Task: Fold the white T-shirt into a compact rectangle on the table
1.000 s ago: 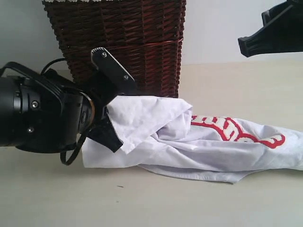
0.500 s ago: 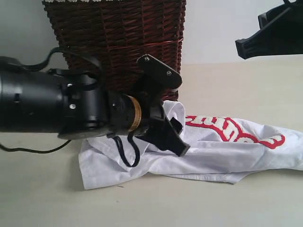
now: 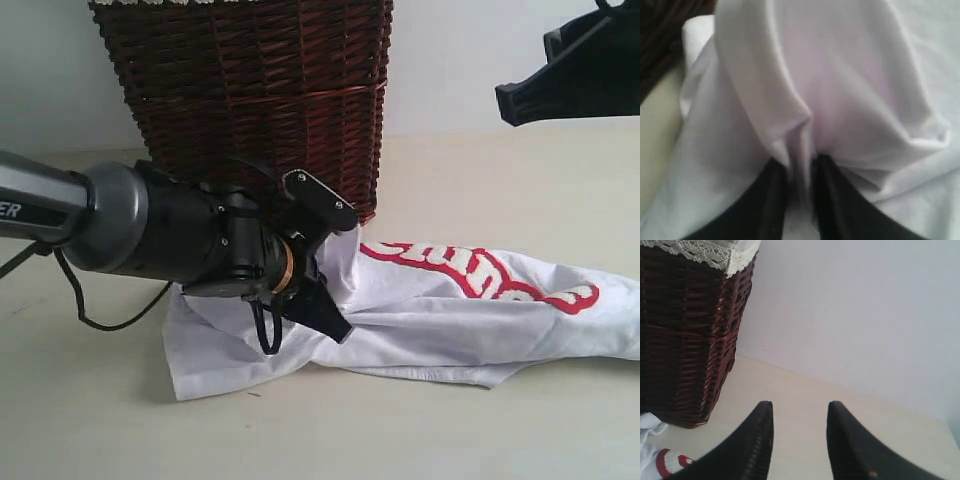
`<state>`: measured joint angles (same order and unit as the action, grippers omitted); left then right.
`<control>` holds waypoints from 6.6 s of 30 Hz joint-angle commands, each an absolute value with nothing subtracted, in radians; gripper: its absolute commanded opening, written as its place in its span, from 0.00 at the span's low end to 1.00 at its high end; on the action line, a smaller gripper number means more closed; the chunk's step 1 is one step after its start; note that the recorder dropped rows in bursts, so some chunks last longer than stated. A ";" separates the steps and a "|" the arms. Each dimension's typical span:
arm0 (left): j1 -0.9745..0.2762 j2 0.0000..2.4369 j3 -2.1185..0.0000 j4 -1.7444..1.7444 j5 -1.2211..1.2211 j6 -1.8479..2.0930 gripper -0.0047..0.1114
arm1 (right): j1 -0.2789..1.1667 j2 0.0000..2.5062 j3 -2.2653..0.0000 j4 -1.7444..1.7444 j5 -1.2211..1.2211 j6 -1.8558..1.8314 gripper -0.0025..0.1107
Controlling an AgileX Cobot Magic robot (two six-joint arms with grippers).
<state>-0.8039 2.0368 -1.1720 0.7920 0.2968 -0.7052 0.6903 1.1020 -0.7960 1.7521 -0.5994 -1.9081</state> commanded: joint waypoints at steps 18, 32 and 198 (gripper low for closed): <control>-0.798 1.669 -1.173 0.608 0.638 -0.403 0.04 | 0.686 1.220 -0.793 1.744 -0.611 -1.899 0.35; -0.831 1.397 -1.173 -0.019 0.759 0.248 0.04 | 0.686 1.220 -0.793 1.744 -0.611 -1.897 0.35; -0.568 1.543 -0.987 -0.248 0.812 0.479 0.50 | 0.506 1.131 -1.055 -0.209 0.784 -0.101 0.02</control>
<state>-0.5709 1.5407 -0.9896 -0.2490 0.8445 0.4771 0.5050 1.1561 -1.0480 -0.2087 0.7827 -0.1177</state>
